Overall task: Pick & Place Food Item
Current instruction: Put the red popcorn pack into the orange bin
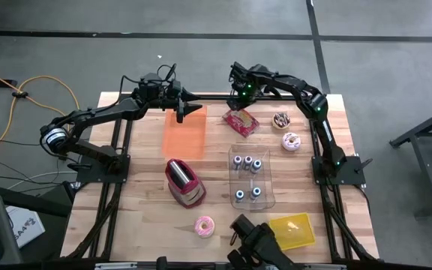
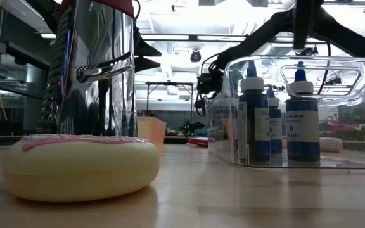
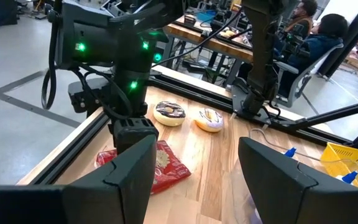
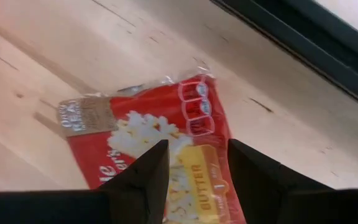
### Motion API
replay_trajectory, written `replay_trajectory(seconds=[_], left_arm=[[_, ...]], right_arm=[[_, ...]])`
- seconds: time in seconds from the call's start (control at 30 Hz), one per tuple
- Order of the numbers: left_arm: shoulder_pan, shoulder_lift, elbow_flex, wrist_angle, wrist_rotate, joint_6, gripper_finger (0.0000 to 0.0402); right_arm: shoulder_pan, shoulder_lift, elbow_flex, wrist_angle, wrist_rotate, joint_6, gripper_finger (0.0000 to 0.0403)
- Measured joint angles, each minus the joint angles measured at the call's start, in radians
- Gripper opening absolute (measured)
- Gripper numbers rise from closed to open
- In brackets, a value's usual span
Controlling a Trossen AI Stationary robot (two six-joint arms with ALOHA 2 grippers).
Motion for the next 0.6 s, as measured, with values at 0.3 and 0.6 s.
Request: replay_trajectory(seconds=[0.3,0.6], left_arm=[[0.000,0.000,0.000,0.000,0.000,0.000,0.0223],[0.000,0.000,0.000,0.000,0.000,0.001,0.0223]], right_arm=[[0.000,0.027,0.000,-0.028,0.012,-0.029,0.0150],[0.012,0.033,0.000,-0.024,-0.025,-0.062,0.0134]])
